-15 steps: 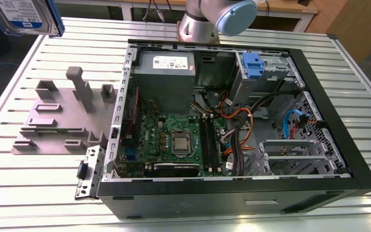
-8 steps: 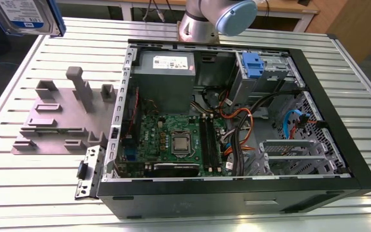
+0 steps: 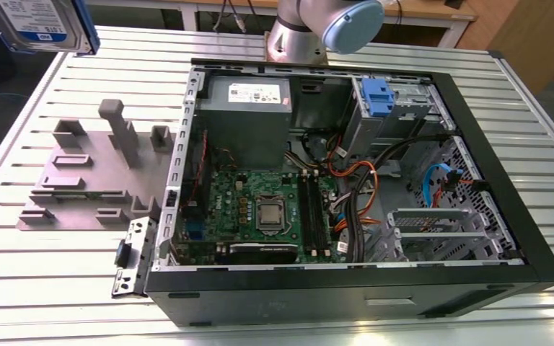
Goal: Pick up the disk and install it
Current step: 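Pick up the disk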
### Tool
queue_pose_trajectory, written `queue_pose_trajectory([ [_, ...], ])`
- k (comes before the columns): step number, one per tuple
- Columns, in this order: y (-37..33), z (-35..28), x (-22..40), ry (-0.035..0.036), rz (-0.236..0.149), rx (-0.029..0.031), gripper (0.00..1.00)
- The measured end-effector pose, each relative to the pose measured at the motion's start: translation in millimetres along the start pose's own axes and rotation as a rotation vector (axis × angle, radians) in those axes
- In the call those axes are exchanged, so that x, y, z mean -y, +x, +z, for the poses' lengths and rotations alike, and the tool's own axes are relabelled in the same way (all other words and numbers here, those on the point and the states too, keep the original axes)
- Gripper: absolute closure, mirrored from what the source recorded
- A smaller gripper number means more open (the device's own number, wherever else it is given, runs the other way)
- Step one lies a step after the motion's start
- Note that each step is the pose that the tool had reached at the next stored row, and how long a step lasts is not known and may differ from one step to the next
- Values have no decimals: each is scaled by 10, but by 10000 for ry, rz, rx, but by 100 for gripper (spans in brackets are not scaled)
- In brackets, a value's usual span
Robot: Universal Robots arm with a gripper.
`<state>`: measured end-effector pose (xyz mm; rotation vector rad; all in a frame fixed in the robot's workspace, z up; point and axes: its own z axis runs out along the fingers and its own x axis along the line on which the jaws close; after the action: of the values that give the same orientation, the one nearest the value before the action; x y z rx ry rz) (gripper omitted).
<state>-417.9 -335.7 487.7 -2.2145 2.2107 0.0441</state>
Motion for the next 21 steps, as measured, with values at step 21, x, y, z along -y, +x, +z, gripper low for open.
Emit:
queue_pose_trajectory([
  [21,1,-58,5,0,0,0,64],
])
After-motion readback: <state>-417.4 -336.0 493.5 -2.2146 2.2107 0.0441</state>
